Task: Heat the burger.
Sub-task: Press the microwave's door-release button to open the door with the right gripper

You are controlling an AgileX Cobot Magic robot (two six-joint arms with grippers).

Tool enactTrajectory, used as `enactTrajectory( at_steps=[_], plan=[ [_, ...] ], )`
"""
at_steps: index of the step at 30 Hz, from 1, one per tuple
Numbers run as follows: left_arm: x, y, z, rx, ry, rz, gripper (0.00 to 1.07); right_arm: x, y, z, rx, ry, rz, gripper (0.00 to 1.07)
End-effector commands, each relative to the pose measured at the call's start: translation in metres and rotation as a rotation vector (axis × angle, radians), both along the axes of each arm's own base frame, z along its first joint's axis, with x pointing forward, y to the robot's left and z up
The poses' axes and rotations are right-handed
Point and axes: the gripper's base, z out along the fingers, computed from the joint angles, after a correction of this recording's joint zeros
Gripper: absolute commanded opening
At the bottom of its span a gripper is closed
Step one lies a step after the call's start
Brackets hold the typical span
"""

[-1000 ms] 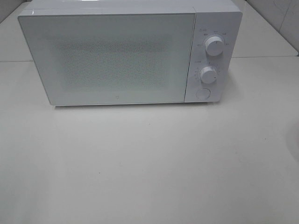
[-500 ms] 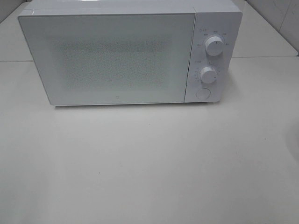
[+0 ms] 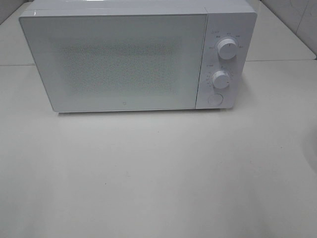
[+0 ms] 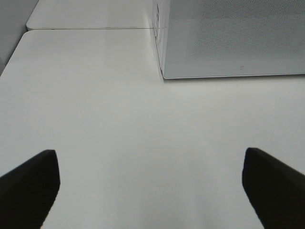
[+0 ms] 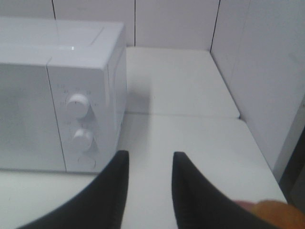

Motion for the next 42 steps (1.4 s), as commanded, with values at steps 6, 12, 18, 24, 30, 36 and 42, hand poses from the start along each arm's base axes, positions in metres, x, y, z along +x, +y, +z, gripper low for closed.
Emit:
enactTrajectory(
  at_steps=[6,12,18,24,30,36,42],
  plan=[
    [-0.002,0.000,-0.001,0.001,-0.010,0.003,0.95,0.059,0.003,-0.015,-0.052,-0.163,0.026,0.00],
    [-0.002,0.000,-0.001,0.001,-0.010,0.003,0.95,0.086,0.004,-0.046,-0.030,-0.130,0.033,0.00],
    [-0.002,0.000,-0.001,0.001,-0.010,0.003,0.95,0.103,0.006,-0.071,-0.025,-0.170,0.043,0.00],
    [-0.002,0.000,-0.001,0.001,-0.010,0.003,0.95,0.106,0.007,-0.098,-0.034,-0.160,0.065,0.00],
    [-0.002,0.000,-0.001,0.001,-0.010,0.003,0.95,0.108,0.009,-0.113,-0.034,-0.146,0.077,0.00],
    [-0.002,0.000,-0.001,0.001,-0.010,0.003,0.95,0.117,0.009,-0.127,0.000,-0.114,0.079,0.00],
    [-0.002,0.000,-0.001,0.001,-0.010,0.003,0.95,0.130,0.014,-0.141,0.058,-0.132,0.118,0.00]
  ],
)
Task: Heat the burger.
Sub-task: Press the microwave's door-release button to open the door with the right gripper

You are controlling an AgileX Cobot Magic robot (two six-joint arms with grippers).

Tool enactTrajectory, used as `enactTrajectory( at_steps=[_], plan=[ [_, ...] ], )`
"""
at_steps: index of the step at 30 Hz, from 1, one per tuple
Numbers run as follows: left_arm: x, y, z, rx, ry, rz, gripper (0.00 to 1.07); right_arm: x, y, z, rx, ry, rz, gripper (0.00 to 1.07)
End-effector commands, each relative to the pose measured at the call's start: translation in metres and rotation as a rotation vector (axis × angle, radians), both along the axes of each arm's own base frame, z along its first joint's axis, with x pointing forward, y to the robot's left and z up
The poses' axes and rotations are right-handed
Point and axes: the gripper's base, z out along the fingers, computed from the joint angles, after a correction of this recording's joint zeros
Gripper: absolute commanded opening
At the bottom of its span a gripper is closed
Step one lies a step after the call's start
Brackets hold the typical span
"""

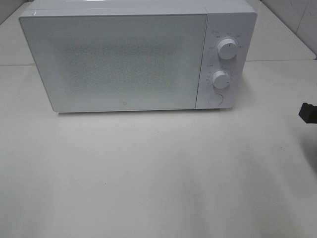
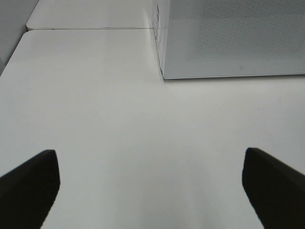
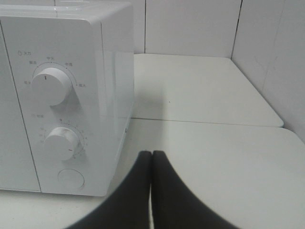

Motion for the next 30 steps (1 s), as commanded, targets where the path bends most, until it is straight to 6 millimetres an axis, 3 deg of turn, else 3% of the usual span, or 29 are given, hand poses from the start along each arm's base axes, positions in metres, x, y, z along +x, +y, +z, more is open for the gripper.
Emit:
enactTrajectory(
  at_steps=[1,9,17,24,30],
  plan=[
    [-0.002,0.000,-0.001,0.001,-0.010,0.003,0.95,0.006,0.004,-0.010,0.042,-0.015,0.033,0.00],
    [-0.002,0.000,-0.001,0.001,-0.010,0.003,0.95,0.014,0.018,-0.039,0.085,0.043,0.115,0.00],
    [-0.002,0.000,-0.001,0.001,-0.010,0.003,0.95,0.013,0.038,-0.049,0.114,0.097,0.108,0.00],
    [-0.002,0.000,-0.001,0.001,-0.010,0.003,0.95,0.019,0.063,-0.047,0.369,0.132,0.123,0.00],
    [-0.002,0.000,-0.001,0.001,-0.010,0.003,0.95,0.025,0.068,-0.049,0.513,0.188,0.058,0.00]
  ],
)
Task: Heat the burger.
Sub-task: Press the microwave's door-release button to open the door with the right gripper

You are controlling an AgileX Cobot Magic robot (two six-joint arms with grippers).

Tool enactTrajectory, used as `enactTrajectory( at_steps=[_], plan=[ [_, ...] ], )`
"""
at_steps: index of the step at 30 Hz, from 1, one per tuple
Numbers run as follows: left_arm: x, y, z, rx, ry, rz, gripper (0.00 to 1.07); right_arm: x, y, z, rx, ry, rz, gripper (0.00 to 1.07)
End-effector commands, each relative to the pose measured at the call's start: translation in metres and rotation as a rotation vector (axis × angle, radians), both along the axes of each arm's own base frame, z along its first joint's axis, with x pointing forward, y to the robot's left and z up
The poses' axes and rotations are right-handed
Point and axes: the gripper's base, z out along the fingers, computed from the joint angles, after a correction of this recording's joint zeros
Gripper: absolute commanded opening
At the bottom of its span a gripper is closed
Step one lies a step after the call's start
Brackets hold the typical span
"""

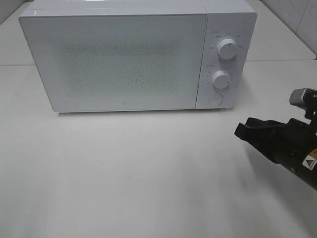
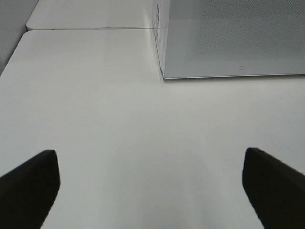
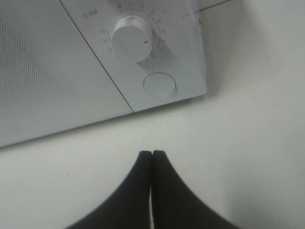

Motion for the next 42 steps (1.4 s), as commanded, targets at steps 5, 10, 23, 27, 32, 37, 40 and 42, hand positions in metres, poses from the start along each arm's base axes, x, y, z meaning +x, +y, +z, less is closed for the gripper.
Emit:
enactTrajectory(
  at_steps=[5,10,23,27,32,37,40,42],
  plan=[
    [-0.002,0.000,-0.001,0.001,-0.010,0.003,0.95,0.018,0.008,0.017,0.186,-0.108,-0.079,0.01],
    [-0.002,0.000,-0.001,0.001,-0.010,0.003,0.95,0.023,0.011,0.016,0.264,-0.051,-0.113,0.02],
    [-0.002,0.000,-0.001,0.001,-0.010,0.003,0.95,0.048,0.020,-0.012,0.634,0.157,-0.323,0.00],
    [-0.002,0.000,-0.001,0.001,-0.010,0.003,0.95,0.058,0.025,-0.020,0.699,0.197,-0.366,0.00],
    [-0.002,0.000,-0.001,0.001,-0.010,0.003,0.95,0.084,0.038,-0.027,0.767,0.262,-0.413,0.00],
    [-0.002,0.000,-0.001,0.001,-0.010,0.003,0.95,0.098,0.045,-0.031,0.778,0.294,-0.445,0.00],
    [-0.002,0.000,-0.001,0.001,-0.010,0.003,0.95,0.106,0.045,-0.031,0.794,0.296,-0.489,0.00],
    [-0.002,0.000,-0.001,0.001,-0.010,0.003,0.95,0.111,0.045,-0.032,0.793,0.291,-0.513,0.00]
  ],
)
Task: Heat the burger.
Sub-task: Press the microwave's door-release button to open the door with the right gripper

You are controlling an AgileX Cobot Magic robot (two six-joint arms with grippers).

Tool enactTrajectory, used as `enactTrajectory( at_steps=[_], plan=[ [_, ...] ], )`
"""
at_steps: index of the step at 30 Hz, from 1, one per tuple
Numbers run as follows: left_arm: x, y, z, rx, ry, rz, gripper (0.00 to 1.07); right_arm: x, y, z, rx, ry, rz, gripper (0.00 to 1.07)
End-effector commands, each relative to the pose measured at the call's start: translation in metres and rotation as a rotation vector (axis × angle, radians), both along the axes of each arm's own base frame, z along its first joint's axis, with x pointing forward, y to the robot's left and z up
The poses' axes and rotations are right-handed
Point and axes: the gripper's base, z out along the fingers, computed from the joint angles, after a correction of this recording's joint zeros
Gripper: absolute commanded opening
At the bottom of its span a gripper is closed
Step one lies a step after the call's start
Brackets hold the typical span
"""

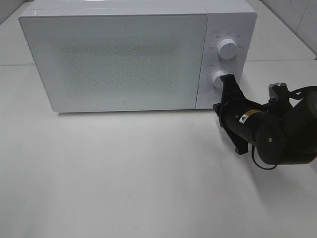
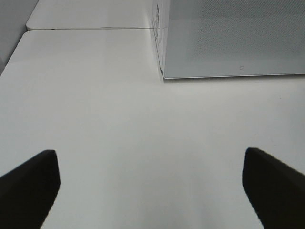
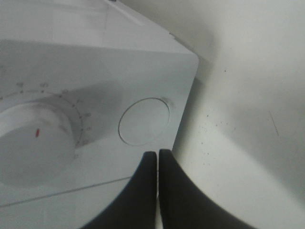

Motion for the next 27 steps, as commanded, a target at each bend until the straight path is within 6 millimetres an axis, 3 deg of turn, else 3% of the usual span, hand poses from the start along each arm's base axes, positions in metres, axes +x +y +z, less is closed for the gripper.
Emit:
enactTrajectory(
  at_steps=[1,8,16,27],
  plan=[
    [-0.002,0.000,-0.001,0.001,-0.010,0.003,0.95,0.009,0.001,0.000,0.006,0.005,-0.041,0.00],
    [-0.002,0.000,-0.001,0.001,-0.010,0.003,0.95,0.024,0.008,-0.007,0.022,0.010,-0.060,0.00],
    [-0.002,0.000,-0.001,0.001,-0.010,0.003,0.95,0.036,0.003,-0.001,0.015,-0.021,-0.086,0.00],
    [-0.002,0.000,-0.001,0.001,-0.010,0.003,0.95,0.039,0.002,0.002,0.042,-0.037,-0.098,0.00]
  ],
)
